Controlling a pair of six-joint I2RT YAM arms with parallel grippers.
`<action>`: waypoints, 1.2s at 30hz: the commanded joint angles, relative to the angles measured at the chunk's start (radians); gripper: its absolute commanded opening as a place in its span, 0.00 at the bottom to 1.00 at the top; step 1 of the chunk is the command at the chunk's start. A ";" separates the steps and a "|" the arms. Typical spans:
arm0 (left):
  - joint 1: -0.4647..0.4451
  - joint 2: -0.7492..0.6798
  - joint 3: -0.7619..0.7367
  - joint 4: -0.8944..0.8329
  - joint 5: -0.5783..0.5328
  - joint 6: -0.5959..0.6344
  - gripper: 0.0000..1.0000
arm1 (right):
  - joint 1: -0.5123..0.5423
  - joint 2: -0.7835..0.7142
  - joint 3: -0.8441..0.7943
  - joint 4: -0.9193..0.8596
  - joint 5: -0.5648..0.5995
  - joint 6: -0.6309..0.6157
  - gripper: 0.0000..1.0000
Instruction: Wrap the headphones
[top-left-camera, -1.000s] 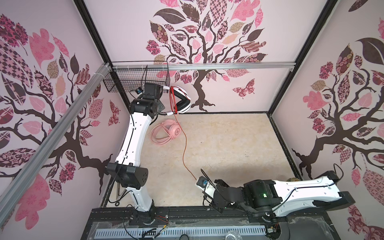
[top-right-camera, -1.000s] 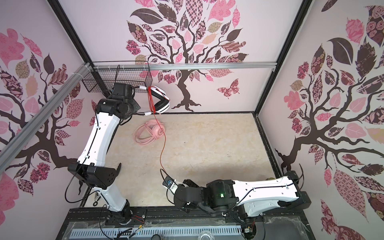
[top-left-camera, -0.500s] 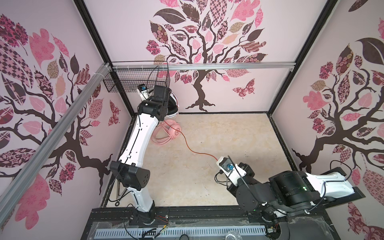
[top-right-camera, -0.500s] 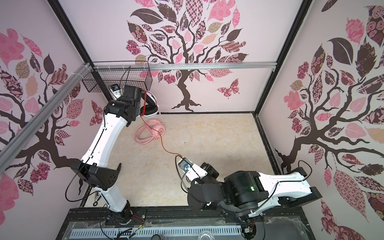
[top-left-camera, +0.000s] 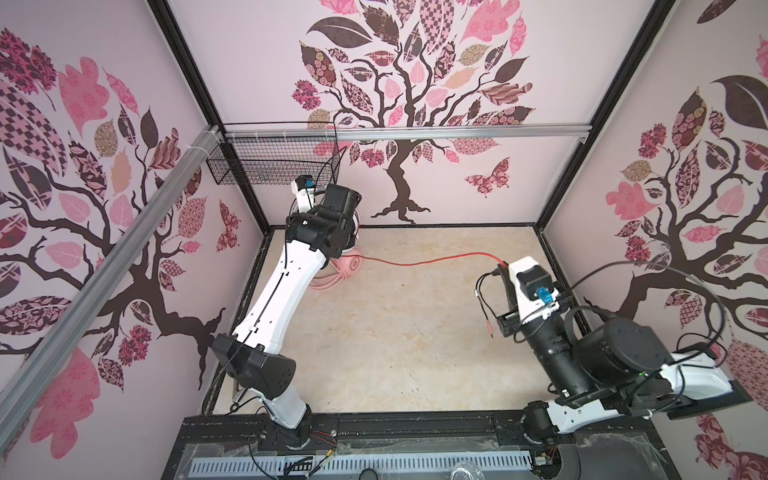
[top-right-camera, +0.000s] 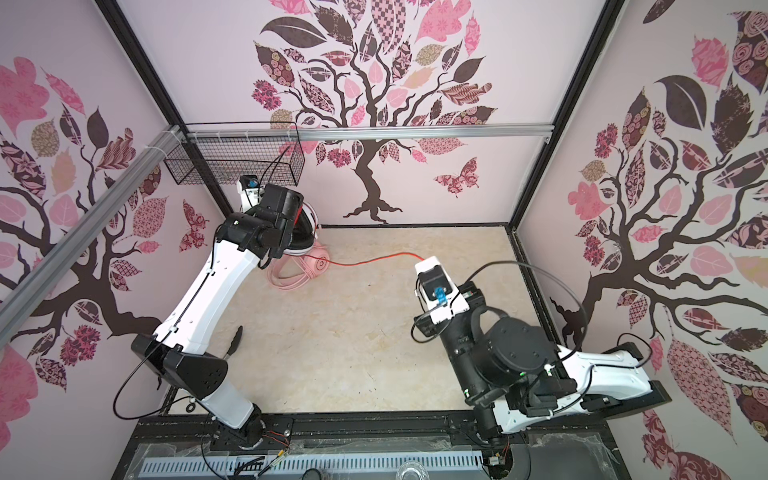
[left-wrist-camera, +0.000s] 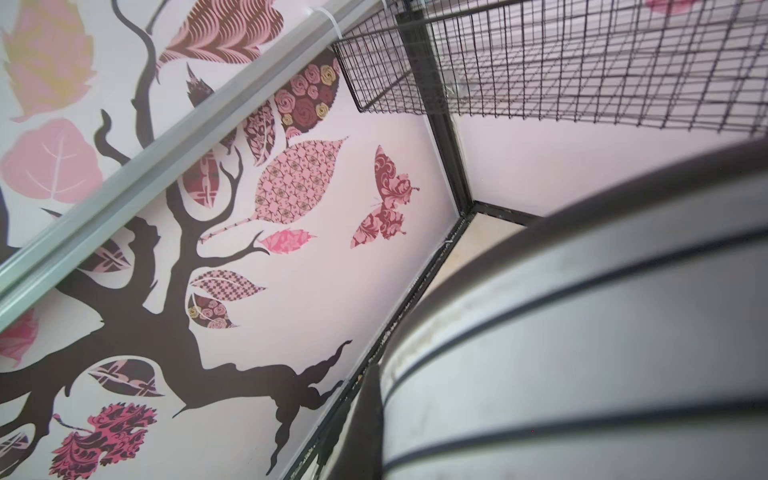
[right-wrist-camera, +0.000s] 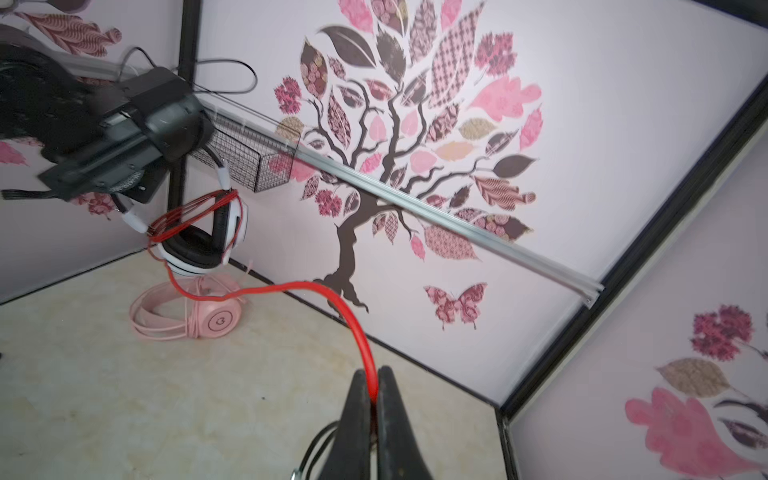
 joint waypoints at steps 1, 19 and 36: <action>-0.066 -0.086 -0.098 0.008 0.124 -0.026 0.00 | -0.124 0.016 0.110 -0.048 -0.066 0.030 0.00; -0.183 -0.412 -0.477 0.046 0.738 -0.053 0.00 | -1.340 0.484 0.253 -0.344 -1.462 0.735 0.00; -0.183 -0.335 -0.455 -0.052 0.905 0.007 0.00 | -1.526 0.732 0.493 -0.318 -1.611 0.802 0.00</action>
